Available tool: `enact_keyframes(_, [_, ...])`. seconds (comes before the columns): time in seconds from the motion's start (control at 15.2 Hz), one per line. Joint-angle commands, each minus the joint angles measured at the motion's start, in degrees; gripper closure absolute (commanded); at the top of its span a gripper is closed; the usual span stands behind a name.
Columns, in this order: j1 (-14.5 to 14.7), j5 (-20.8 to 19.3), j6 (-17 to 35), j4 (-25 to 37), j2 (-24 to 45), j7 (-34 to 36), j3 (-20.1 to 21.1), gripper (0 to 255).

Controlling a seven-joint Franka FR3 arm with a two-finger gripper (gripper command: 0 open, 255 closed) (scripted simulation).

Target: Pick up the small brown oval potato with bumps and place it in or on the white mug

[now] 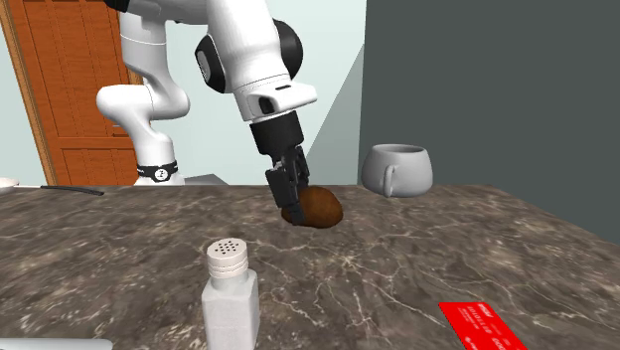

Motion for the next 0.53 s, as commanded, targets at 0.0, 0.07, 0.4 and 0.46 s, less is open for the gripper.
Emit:
enact_keyframes(0.0, [0.1, -0.25, -0.82, 0.2, -0.65, 0.38, -0.09, 255])
enact_keyframes(0.07, [0.13, -0.4, -1.43, 0.4, -1.07, 0.59, -0.16, 255])
enact_keyframes(0.4, [0.24, -1.18, -4.47, 1.53, -3.07, 1.65, -0.47, 255])
enact_keyframes(0.46, [0.25, -1.32, -5.09, 1.79, -3.44, 1.86, -0.53, 255])
